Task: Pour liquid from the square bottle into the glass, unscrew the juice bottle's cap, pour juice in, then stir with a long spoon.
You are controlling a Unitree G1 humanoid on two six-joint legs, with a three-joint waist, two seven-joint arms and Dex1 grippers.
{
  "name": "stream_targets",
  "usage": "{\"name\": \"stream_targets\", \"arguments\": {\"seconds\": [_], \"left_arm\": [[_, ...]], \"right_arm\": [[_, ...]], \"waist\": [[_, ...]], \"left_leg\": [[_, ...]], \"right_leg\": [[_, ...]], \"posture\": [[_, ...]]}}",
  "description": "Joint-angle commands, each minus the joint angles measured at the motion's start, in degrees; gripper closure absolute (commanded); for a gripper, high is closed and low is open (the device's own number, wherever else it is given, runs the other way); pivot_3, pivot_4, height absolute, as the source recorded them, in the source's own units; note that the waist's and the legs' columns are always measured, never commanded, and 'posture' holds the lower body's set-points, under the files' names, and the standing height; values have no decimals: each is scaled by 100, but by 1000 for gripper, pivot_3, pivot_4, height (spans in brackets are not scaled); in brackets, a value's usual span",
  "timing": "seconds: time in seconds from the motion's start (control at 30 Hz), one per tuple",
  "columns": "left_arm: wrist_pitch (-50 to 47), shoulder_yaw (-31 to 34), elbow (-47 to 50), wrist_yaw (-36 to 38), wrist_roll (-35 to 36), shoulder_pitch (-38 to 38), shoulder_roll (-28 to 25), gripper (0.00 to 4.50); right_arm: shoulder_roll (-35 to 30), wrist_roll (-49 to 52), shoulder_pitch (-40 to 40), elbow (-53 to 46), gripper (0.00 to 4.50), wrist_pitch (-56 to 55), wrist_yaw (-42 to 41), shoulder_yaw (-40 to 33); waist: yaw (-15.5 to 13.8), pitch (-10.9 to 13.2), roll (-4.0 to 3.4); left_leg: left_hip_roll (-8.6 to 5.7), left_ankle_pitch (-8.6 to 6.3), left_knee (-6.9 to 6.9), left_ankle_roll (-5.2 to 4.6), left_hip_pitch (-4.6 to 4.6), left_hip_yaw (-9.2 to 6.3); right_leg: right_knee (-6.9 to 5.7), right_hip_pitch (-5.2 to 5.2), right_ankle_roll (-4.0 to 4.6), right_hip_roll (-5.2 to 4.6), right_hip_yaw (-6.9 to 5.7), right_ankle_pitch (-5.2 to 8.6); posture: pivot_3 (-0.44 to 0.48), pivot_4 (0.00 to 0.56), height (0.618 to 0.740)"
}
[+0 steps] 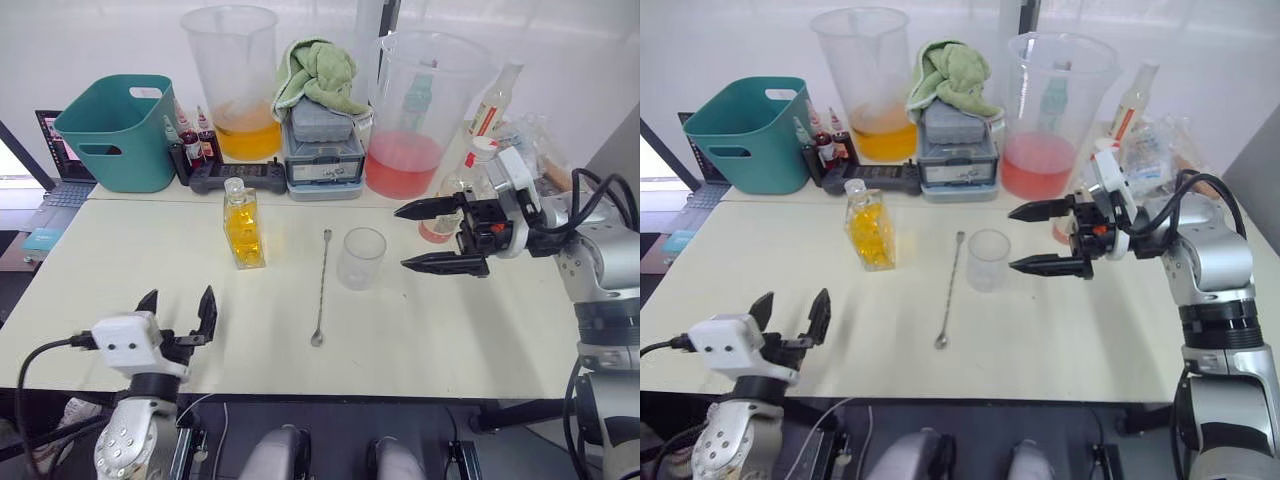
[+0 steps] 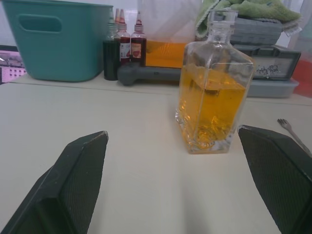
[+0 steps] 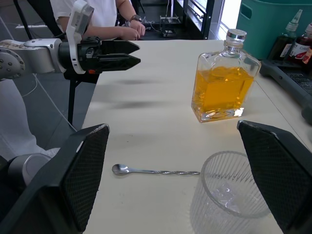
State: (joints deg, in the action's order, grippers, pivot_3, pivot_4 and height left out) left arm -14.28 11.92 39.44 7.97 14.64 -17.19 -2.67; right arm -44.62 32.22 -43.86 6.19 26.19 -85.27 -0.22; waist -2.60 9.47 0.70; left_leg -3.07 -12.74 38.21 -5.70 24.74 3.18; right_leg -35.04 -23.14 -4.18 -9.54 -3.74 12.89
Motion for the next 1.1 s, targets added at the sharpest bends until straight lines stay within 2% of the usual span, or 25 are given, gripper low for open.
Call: {"name": "stream_targets", "arguments": {"seconds": [0.03, 0.23, 0.5, 0.83, 1.1], "left_arm": [[-7, -188, -282, -177, -129, 369, 18, 0], [-1, -456, -948, -353, -418, 1103, -11, 0], [36, -619, -1545, -232, -389, 1817, -104, 0], [139, -527, -2399, -326, -435, 2697, -138, 0], [218, -423, -3236, -426, -558, 3615, -275, 0]], "right_arm": [[-204, 6, 216, -273, 35, -99, 147, -320], [-416, 99, 698, -692, 35, -84, 386, -590], [-619, 212, 1071, -1119, 35, -9, 634, -881], [-816, 264, 1271, -1218, 35, -58, 718, -1091], [-647, 269, 1489, -1305, 35, -237, 887, -1116]], "waist": [[-4, 0, 1], [-9, 1, 3], [-4, 1, 4], [-27, 1, 6], [-29, 1, 6]], "left_leg": [[1, -1, 2, -3, 0, 0], [0, -4, 16, -8, 8, -2], [2, -4, 19, -8, 9, -2], [2, -4, 29, -7, 11, -3], [0, -2, 57, -4, 25, -5]], "right_leg": [[-1, 0, 0, 1, 0, 0], [-7, 0, -3, 5, -2, -2], [-7, 0, -4, 5, -2, -3], [-10, 2, -7, 6, -3, -4], [-13, 0, -19, 8, -5, -12]], "posture": [[0, 150, 740], [0, 150, 740], [0, 150, 740], [0, 150, 740], [0, 150, 740]]}}
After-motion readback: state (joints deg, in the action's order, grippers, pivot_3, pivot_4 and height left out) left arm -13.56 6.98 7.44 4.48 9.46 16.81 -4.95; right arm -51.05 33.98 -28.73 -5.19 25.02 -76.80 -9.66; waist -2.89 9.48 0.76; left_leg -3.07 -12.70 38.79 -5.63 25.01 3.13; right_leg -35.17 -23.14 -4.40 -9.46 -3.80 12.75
